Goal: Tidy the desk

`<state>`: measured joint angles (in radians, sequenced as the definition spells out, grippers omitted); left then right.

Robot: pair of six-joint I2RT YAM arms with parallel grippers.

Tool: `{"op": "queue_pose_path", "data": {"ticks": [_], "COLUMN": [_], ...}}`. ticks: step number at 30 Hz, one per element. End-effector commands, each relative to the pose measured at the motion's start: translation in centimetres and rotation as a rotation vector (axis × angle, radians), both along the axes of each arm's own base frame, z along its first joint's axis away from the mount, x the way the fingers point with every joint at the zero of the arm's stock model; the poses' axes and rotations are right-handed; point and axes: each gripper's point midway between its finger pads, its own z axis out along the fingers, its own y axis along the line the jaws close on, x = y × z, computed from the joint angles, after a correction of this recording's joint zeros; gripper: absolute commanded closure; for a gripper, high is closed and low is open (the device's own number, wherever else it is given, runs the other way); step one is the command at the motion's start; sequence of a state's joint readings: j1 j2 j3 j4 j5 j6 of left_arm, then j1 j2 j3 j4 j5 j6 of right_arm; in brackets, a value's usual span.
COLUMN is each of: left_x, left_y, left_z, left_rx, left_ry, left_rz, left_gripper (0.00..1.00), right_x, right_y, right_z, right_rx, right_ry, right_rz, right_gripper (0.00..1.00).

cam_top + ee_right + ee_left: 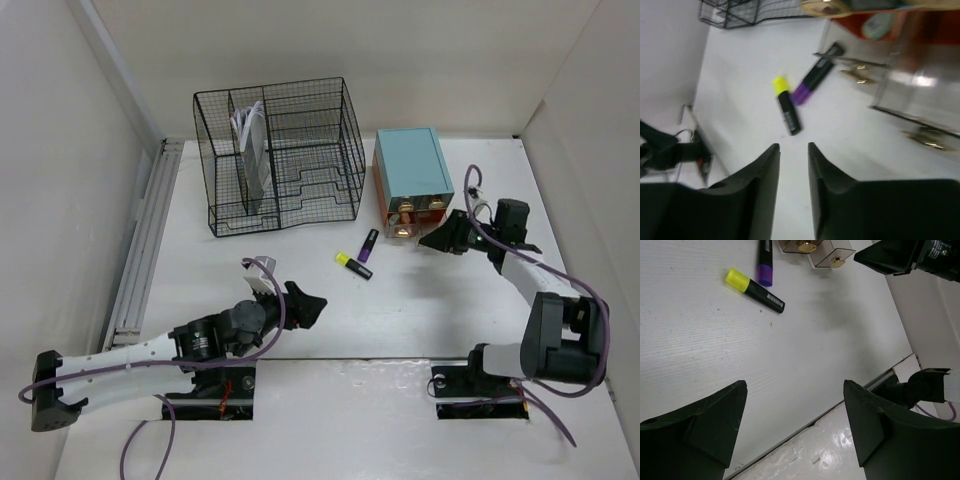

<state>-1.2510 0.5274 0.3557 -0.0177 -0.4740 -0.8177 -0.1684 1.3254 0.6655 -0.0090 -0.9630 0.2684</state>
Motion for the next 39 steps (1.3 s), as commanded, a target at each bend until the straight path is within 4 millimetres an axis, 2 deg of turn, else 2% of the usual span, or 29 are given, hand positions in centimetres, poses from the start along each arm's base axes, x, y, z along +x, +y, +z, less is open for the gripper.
{"op": "queue_pose_path", "data": {"ticks": [1,2,3,4,5,6,7,9,11,13,15,17,18,19,20,21,25,28,30,39], "left_x": [0.1,0.1,0.2,0.2,0.2,0.3,0.3,0.4,0.4,0.4,0.3,0.3,0.2,0.2,0.2,0.1,0.1,-0.1,-0.1,-0.1], "left_y": [-0.8,-1.0,-1.1,-1.1,-1.3,-1.4,-1.4,-1.3,-1.3,-0.9,-0.6,-0.4,-0.4,-0.2,-0.1,-0.1,0.0,-0.1,0.0,0.1], "left_z": [2.3,2.2,2.2,2.2,2.0,1.7,1.6,1.4,0.8,0.7,0.8,1.0,1.2,0.9,1.3,0.9,0.9,0.9,0.7,0.5], "left_rx": [-0.05,-0.047,-0.047,-0.047,-0.041,-0.028,-0.028,-0.017,0.005,0.008,-0.013,-0.026,-0.036,-0.035,-0.05,-0.041,-0.054,-0.055,-0.046,-0.046], "left_ry": [-0.037,-0.036,-0.036,-0.036,-0.034,-0.03,-0.03,-0.029,-0.022,-0.015,-0.014,-0.018,-0.021,-0.021,-0.025,-0.023,-0.011,-0.009,-0.006,-0.006], "left_rz": [-0.016,-0.016,-0.016,-0.016,-0.016,-0.016,-0.016,-0.006,-0.006,0.005,0.008,0.008,0.008,0.008,0.008,0.008,0.013,0.004,0.004,0.004], "left_gripper": [0.26,0.26,0.3,0.33,0.38,0.45,0.64,0.82,0.9,0.88,0.8,0.75,0.73,0.72,0.69,0.69,0.66,0.65,0.64,0.63], "right_x": [-1.9,-1.7,-2.2,-2.9,-1.9,-1.2,-1.7,-0.2,2.2,4.7,6.0,6.8,6.9,6.9,7.2,7.2,7.3,7.0,7.0,6.1], "right_y": [3.7,4.6,7.0,7.8,8.7,8.9,10.3,10.4,8.3,4.7,1.5,-1.4,-2.2,-2.6,-3.6,-4.2,-4.7,-5.2,-5.0,-5.2], "right_z": [2.7,4.1,4.0,3.4,5.1,4.6,4.7,6.3,6.4,6.3,6.3,6.4,5.9,6.0,5.6,4.9,3.0,0.3,-0.8,-3.9], "right_rx": [-0.034,-0.085,-0.169,-0.258,-0.362,-0.461,-0.502,-0.544,-0.684,-0.86,-0.971,-1.051,-1.079,-1.111,-1.145,-1.159,-1.16,-1.171,-1.163,-1.177], "right_ry": [-0.136,-0.209,-0.261,-0.258,-0.385,-0.41,-0.438,-0.495,-0.494,-0.496,-0.492,-0.471,-0.452,-0.461,-0.438,-0.415,-0.377,-0.293,-0.264,-0.183], "right_rz": [0.237,0.287,0.369,0.413,0.457,0.466,0.513,0.492,0.386,0.251,0.188,0.128,0.13,0.147,0.134,0.146,0.181,0.239,0.267,0.352], "right_gripper": [0.71,0.82,0.94,1.0,1.0,1.0,1.0,0.82,0.61,0.57,0.61,0.72,0.84,0.89,0.93,1.0,1.0,1.0,1.0,1.0]}}
